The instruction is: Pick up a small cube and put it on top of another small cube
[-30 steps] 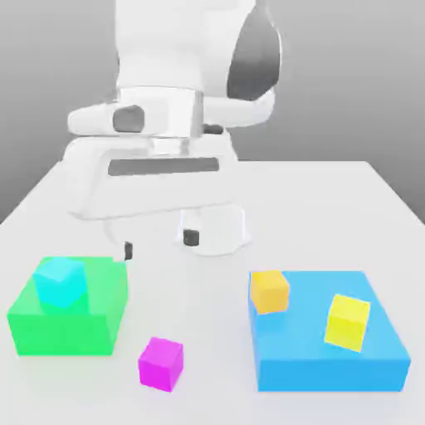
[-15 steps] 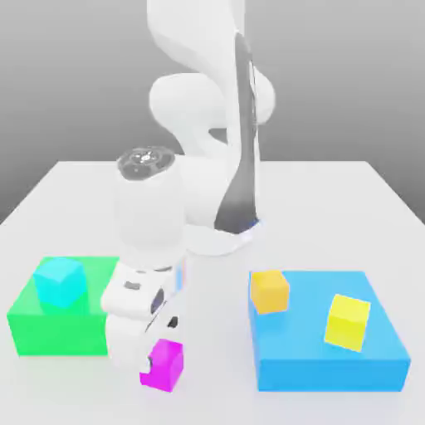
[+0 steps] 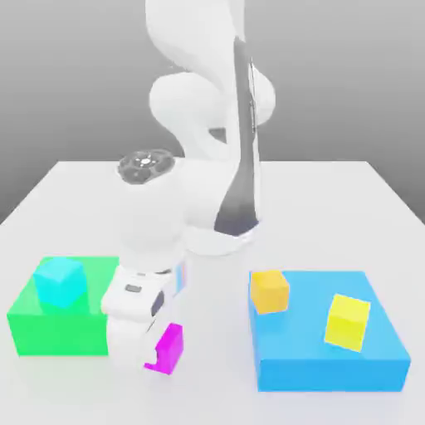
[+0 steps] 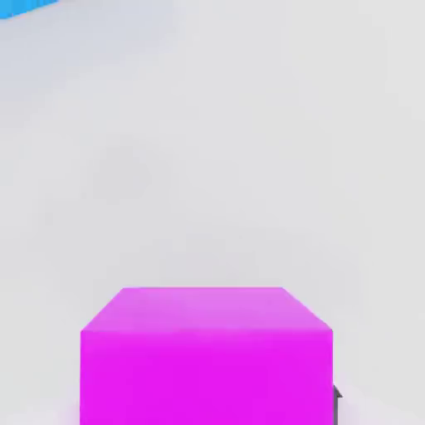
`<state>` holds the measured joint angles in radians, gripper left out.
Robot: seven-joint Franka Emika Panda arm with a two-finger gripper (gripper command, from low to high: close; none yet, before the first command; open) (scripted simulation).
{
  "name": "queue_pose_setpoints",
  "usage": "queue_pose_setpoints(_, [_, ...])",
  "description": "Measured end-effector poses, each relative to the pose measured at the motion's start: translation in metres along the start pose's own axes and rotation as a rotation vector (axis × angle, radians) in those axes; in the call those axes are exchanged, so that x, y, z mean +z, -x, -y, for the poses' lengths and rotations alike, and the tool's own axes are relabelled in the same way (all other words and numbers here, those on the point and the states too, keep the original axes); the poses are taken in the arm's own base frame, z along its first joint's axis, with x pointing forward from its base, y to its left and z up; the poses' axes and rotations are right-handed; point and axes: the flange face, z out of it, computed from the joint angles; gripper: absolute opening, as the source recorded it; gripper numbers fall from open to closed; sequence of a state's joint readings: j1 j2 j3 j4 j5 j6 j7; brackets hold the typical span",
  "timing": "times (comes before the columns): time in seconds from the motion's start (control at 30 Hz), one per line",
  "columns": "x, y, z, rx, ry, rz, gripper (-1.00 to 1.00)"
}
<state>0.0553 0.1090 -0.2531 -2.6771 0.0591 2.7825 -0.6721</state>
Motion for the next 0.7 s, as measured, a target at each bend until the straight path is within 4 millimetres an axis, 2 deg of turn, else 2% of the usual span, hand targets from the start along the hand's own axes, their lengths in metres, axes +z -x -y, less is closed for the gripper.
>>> queue_pose_setpoints(0.17, [-0.05,0.035,-0.047,0.253,0.029,0.006,-1.0])
queue_pose_setpoints(0.33, [-0.095,0.07,-0.076,0.488,0.035,0.002,-1.0])
queue_pose_setpoints(0.53, [-0.135,0.131,-0.106,0.797,0.001,-0.001,-1.0])
queue_pose_setpoints(0.6, [-0.126,0.139,-0.11,0.842,-0.011,-0.002,-1.0])
queue_pose_setpoints(0.7, [-0.093,0.142,-0.111,0.855,-0.014,-0.001,-1.0])
